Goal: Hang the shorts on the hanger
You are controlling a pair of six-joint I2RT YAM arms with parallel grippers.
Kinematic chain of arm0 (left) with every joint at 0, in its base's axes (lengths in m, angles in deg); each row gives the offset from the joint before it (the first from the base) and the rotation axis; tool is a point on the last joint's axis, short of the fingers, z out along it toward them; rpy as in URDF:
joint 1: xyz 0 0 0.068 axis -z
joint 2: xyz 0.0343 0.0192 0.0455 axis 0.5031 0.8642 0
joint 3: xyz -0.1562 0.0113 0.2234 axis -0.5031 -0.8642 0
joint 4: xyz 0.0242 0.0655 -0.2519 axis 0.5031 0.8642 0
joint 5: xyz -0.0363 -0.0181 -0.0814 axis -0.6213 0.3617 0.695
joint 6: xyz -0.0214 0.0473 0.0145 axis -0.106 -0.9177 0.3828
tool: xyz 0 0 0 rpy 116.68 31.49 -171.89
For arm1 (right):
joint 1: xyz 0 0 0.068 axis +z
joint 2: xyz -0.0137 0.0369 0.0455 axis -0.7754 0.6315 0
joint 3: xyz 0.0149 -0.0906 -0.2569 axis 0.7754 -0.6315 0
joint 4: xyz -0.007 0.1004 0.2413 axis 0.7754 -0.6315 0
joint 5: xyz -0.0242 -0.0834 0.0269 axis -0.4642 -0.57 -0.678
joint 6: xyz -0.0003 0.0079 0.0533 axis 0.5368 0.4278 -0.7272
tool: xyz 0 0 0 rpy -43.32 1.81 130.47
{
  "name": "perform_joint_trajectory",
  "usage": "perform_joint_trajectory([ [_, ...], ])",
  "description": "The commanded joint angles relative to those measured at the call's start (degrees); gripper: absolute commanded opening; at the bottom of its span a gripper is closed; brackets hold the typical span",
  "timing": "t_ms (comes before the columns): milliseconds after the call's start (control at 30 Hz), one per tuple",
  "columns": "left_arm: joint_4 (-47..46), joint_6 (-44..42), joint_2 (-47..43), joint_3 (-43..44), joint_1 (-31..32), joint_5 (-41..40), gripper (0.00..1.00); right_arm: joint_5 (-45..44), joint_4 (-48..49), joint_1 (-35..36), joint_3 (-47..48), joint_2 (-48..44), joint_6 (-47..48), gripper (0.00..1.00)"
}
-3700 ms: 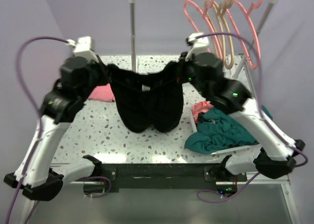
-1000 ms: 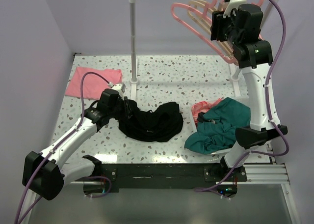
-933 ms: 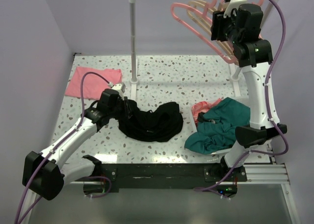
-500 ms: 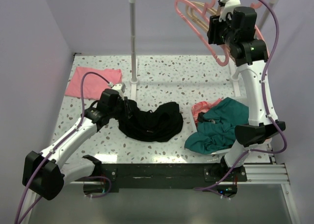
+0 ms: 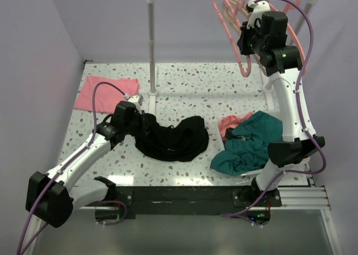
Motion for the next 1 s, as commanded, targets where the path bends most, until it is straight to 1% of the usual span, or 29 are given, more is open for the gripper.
perform_joint_trajectory([
  [0,-2.2,-0.8,-0.1,-0.1,-0.3,0.4,0.18,1.7,2.1,-0.1,6.5,-2.6,-0.6,0.00],
  [100,-2.3,-0.7,-0.1,-0.1,-0.2,0.1,0.17,2.9,3.2,-0.1,7.6,-2.7,-0.9,0.00],
  [267,-2.1,-0.7,-0.1,-0.1,-0.3,-0.3,0.16,4.6,3.2,0.0,6.2,-4.1,-3.0,0.00],
  [367,-2.1,-0.6,0.1,-0.1,-0.2,-0.5,0.17,6.2,5.4,0.0,0.7,-7.6,-3.9,0.00],
  [400,-2.1,-0.6,0.1,-0.1,-0.2,-0.6,0.17,6.6,6.2,0.0,-2.5,-8.6,-4.3,0.00],
  [600,-2.4,-0.7,0.9,0.1,-0.2,-0.9,0.17,9.4,8.1,0.2,-7.3,-12.6,-5.6,0.00],
  [767,-2.6,-0.5,1.6,0.3,-0.3,-1.7,0.17,11.0,6.3,0.6,-10.7,-15.6,-6.8,0.00],
  [800,-2.3,-0.4,1.8,0.4,-0.3,-2.0,0.17,11.8,5.7,1.0,-12.9,-16.4,-7.8,0.00],
  [867,-1.9,-0.4,2.0,0.6,-0.2,-2.6,0.17,12.6,5.5,1.9,-16.4,-19.5,-9.1,0.00],
  [933,-0.9,-0.3,2.4,1.2,-0.3,-2.6,0.17,10.6,4.4,4.7,-22.1,-23.6,-10.1,0.00],
  [967,-0.6,-0.4,2.6,1.3,-0.2,-4.0,0.17,9.9,4.1,7.4,-24.3,-25.0,-11.3,0.00],
])
